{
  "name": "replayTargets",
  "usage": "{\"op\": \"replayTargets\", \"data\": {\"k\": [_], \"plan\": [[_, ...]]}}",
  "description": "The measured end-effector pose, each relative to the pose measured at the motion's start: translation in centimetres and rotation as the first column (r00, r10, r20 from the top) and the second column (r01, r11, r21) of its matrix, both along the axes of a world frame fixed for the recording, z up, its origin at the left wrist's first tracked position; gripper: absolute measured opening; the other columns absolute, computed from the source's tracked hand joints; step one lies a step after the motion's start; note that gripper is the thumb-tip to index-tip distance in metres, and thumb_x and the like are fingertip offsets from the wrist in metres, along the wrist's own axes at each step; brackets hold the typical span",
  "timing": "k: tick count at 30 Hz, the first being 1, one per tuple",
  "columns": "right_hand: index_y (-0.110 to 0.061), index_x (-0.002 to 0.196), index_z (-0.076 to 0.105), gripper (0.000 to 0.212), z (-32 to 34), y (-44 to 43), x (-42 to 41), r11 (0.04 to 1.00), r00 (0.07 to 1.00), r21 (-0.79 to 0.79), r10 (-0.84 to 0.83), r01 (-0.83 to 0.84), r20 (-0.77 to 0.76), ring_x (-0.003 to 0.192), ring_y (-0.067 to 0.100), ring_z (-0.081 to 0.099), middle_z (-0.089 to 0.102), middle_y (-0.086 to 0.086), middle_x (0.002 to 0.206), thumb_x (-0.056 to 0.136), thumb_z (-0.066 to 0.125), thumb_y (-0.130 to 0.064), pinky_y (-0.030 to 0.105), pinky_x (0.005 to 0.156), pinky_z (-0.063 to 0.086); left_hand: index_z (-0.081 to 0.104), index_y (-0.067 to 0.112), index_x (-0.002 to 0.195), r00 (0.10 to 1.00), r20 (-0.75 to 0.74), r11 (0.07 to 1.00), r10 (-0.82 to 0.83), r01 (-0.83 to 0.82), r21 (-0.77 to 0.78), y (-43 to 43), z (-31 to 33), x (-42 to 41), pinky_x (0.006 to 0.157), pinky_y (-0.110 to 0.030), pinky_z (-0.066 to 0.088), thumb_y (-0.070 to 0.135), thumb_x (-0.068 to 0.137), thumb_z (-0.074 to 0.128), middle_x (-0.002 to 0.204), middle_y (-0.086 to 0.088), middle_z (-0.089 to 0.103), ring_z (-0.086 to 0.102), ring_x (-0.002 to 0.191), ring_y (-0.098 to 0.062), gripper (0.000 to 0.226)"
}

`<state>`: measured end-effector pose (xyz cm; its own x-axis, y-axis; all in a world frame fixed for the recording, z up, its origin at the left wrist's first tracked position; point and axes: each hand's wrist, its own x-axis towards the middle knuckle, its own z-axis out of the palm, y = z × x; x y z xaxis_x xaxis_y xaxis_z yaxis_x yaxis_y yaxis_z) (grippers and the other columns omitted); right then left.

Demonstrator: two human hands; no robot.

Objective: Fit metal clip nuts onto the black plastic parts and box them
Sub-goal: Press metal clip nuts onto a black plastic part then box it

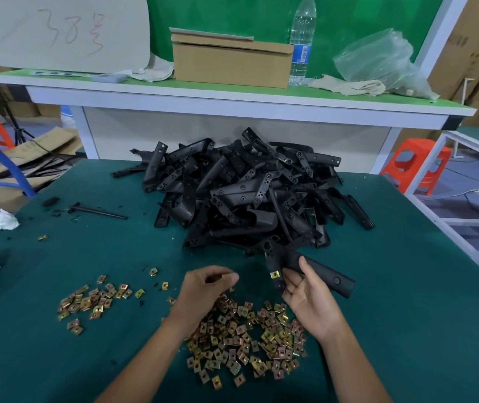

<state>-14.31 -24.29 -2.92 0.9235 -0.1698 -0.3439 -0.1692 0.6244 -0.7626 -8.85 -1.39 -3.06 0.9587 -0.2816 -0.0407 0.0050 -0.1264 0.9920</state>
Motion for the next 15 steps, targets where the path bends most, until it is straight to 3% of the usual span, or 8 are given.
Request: {"op": "replayTargets", "data": {"k": [3, 6, 10, 12, 15], "plan": [[-0.017, 0.133, 0.060, 0.050, 0.1, 0.0, 0.1, 1.000, 1.000, 0.029, 0.001, -0.001, -0.008, 0.129, 0.024, 0.059, 0.063, 0.011, 0.137, 0.091, 0.061, -0.045, 0.036, 0.095, 0.051, 0.080, 0.036, 0.091, 0.998, -0.062, 0.999, 0.016, -0.019, -0.041, -0.2, 0.5, 0.1, 0.071, -0.010, 0.049, 0.031, 0.084, 0.080, 0.088, 0.011, 0.077, 0.069, 0.081, 0.001, 0.009], [-0.017, 0.136, 0.056, 0.050, 0.1, -0.1, 0.3, 0.999, 1.000, 0.044, 0.004, -0.004, -0.006, 0.136, 0.028, 0.052, 0.054, 0.012, 0.146, 0.094, 0.058, -0.043, 0.047, 0.115, 0.039, 0.079, 0.031, 0.099, 0.992, -0.123, 0.995, 0.028, -0.040, -0.096, -1.1, 1.1, 0.3, 0.068, -0.010, 0.049, 0.024, 0.090, 0.075, 0.083, 0.014, 0.076, 0.066, 0.073, 0.004, 0.013], [-0.010, 0.150, 0.045, 0.064, -0.5, -0.4, 0.6, 0.998, 1.000, 0.057, 0.007, -0.007, -0.011, 0.143, 0.031, 0.043, 0.048, 0.014, 0.152, 0.096, 0.057, -0.043, 0.051, 0.123, 0.027, 0.075, 0.012, 0.110, 0.978, -0.205, 0.970, 0.030, -0.078, -0.230, -3.5, 2.2, 0.3, 0.069, -0.014, 0.053, 0.006, 0.092, 0.070, 0.090, -0.004, 0.073, 0.067, 0.069, -0.004, 0.019], [-0.008, 0.144, 0.049, 0.058, -0.8, -0.4, 0.6, 0.998, 1.000, 0.059, 0.008, -0.007, -0.014, 0.140, 0.029, 0.047, 0.054, 0.011, 0.145, 0.096, 0.057, -0.041, 0.048, 0.120, 0.033, 0.075, 0.005, 0.105, 0.957, -0.290, 0.933, 0.024, -0.125, -0.337, -4.7, 2.7, 0.2, 0.070, -0.019, 0.056, 0.003, 0.091, 0.070, 0.093, -0.010, 0.075, 0.070, 0.075, -0.011, 0.015], [-0.010, 0.122, 0.063, 0.042, -1.0, -0.5, 0.7, 0.998, 1.000, 0.061, 0.016, -0.016, -0.001, 0.117, 0.019, 0.062, 0.071, 0.005, 0.117, 0.088, 0.064, -0.034, 0.038, 0.095, 0.052, 0.075, 0.003, 0.101, 0.939, -0.343, 0.907, -0.015, -0.132, -0.401, -5.9, 3.1, 0.3, 0.070, -0.025, 0.057, 0.004, 0.092, 0.069, 0.088, -0.010, 0.074, 0.068, 0.075, -0.015, 0.011]]}}
